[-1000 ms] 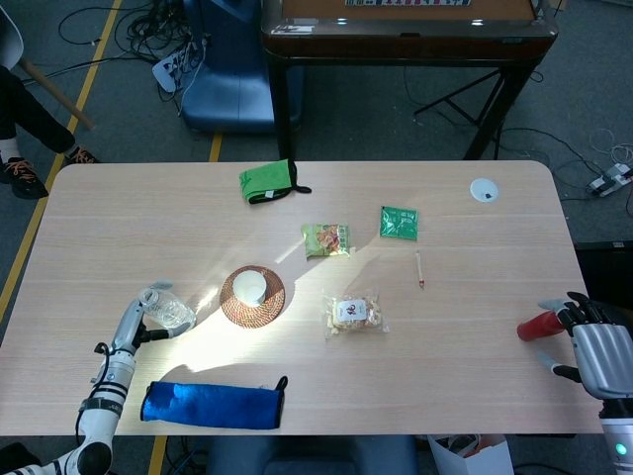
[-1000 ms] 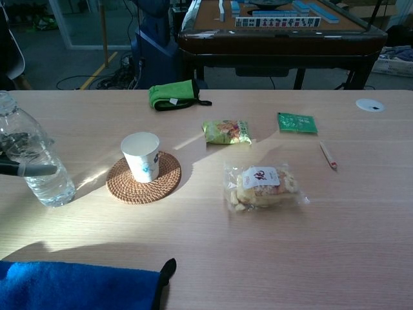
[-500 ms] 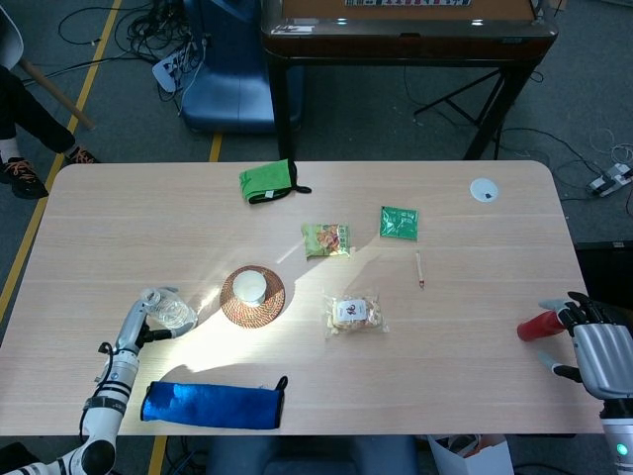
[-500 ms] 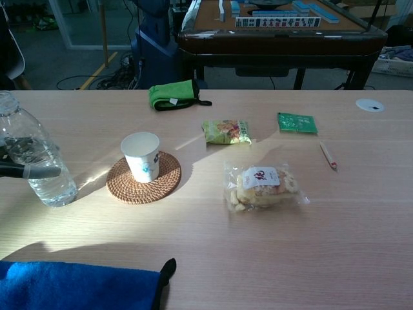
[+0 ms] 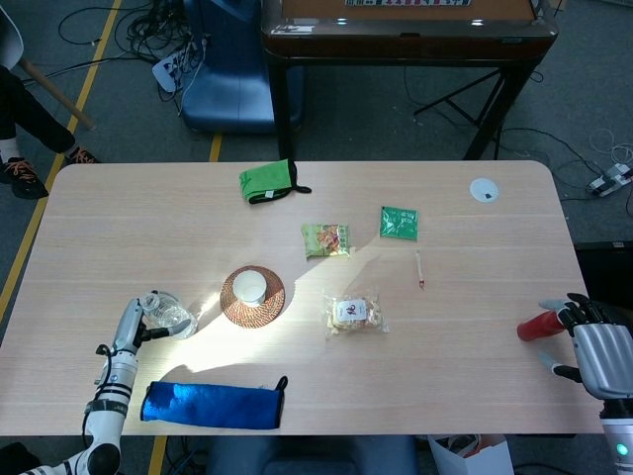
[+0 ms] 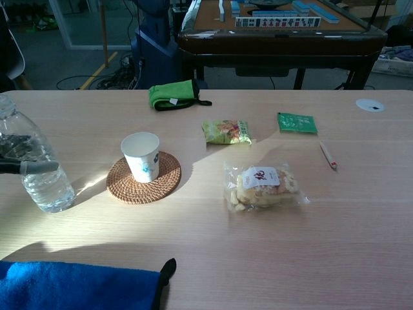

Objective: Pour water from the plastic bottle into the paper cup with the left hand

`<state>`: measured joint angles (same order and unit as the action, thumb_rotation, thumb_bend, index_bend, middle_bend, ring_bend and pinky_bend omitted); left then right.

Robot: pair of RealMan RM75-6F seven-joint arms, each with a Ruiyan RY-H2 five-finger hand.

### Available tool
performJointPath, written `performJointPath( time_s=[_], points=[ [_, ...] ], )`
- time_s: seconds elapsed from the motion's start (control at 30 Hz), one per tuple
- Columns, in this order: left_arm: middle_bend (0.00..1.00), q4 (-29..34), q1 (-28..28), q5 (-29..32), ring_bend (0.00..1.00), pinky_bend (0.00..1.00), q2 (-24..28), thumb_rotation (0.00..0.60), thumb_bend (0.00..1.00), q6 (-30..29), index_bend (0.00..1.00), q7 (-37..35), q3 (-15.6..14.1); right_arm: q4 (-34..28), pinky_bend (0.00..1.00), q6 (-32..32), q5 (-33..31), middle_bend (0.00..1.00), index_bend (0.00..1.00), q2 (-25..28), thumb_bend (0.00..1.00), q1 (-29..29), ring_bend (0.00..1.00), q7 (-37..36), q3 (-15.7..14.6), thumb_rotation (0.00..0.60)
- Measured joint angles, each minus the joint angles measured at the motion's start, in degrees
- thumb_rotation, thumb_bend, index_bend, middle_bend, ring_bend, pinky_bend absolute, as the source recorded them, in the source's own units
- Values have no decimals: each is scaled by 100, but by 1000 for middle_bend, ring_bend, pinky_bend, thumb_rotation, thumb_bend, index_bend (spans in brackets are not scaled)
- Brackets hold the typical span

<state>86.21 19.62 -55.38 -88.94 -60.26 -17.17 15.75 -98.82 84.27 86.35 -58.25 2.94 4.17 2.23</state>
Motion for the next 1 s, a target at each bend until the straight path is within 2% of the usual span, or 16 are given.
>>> performJointPath(
  time_s=[0.53,0.73,1.0],
  points=[
    [547,38,-20,-182,451,493,-79,600,139,-252,545,225,1,-11,284,18,14,336,302,22,54,-9,180,-44,1,600],
    [595,169,48,-251,496,535,-75,600,169,-502,575,716,53,-17,284,32,37,337,302,23,54,-14,180,-44,-5,600],
    [660,213,295,-219,559,593,-30,600,200,-629,614,1727,90,-18,284,45,37,338,301,37,54,-22,180,-72,-1,600]
  ],
)
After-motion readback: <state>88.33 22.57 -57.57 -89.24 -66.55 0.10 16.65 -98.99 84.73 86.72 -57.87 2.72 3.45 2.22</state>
